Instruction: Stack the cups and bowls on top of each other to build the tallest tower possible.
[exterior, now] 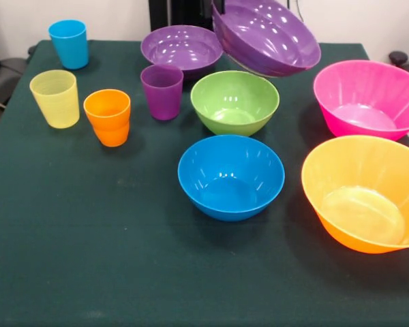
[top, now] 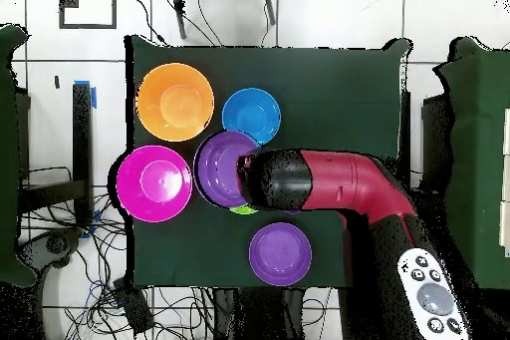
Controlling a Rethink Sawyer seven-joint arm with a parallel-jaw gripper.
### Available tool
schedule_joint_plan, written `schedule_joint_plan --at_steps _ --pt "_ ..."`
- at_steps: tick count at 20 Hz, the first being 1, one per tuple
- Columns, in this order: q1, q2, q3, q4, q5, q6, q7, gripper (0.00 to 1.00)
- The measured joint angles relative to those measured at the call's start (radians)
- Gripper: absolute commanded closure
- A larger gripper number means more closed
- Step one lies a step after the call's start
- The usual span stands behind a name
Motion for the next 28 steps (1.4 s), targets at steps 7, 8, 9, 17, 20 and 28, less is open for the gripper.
schedule_joint_plan --at_steps 7,8,9,17,20,28 --pt "0.024 0.093 -0.032 -0.137 -0.002 0.004 0.000 1.00" --pt "0.024 0.105 -0.034 -0.150 -0.003 0.004 0.000 1.00" --pt "0.024 0.112 -0.035 -0.157 -0.003 0.004 0.000 1.00" --pt "0.023 0.209 -0.053 -0.264 -0.005 0.014 0.000 1.00" --pt "0.022 0.252 -0.056 -0.333 -0.005 0.044 0.000 1.00" --pt "0.007 0.355 -0.056 -0.502 -0.001 0.126 0.000 1.00"
